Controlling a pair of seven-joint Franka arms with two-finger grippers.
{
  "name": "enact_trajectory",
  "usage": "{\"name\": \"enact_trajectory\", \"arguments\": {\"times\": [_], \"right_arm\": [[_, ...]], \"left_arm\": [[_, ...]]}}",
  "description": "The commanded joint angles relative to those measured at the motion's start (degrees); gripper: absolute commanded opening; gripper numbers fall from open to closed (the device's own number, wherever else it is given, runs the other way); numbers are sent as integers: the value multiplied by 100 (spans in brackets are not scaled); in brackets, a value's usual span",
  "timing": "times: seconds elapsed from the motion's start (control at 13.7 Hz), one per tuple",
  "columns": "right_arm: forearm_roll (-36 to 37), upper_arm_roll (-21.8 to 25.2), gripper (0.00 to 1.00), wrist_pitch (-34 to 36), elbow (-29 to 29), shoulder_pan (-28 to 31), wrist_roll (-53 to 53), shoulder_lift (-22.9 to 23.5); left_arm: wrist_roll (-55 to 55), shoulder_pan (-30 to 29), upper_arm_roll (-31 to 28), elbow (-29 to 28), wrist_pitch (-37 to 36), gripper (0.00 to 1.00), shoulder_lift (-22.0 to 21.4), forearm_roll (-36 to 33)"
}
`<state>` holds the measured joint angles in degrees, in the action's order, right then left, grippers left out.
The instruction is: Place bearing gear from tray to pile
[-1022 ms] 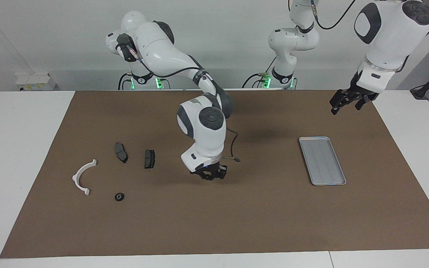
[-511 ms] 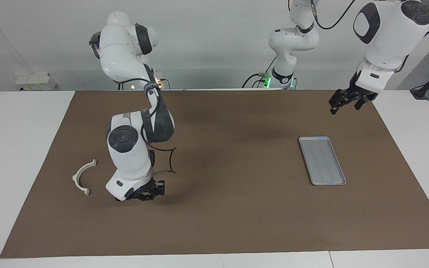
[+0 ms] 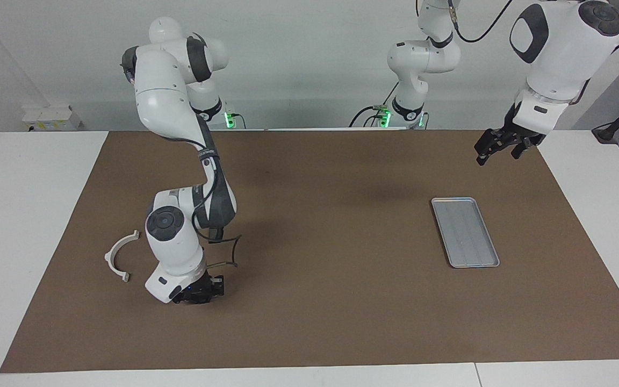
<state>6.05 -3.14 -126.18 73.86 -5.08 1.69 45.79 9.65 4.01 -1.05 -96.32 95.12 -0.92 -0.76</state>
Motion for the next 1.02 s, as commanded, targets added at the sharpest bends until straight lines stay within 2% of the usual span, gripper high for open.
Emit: {"name": "enact_trajectory", "arguments": {"times": [0.0, 0.15, 0.22, 0.29, 0.66, 0.95], "right_arm": [[-16, -90, 0, -99, 366, 60, -46, -211], [-25, -90, 0, -73, 401, 51, -28, -229], [-25, -90, 40, -108, 436, 51, -28, -238], [-25, -90, 99, -117, 436, 42, 7, -238], [2, -90, 100, -38, 366, 25, 51, -351], [2, -90, 100, 409, 357, 42, 7, -772]], "left_arm": [[-42, -85, 9, 25, -107, 100, -66, -4], [-42, -67, 17, 25, -90, 100, -66, -4], [-42, -24, 18, 25, -90, 100, -66, -4], [-42, -6, 26, 25, -90, 100, -66, -4], [-42, -14, 18, 25, -90, 100, -66, -4], [-42, -6, 26, 25, -90, 100, -66, -4]]}}
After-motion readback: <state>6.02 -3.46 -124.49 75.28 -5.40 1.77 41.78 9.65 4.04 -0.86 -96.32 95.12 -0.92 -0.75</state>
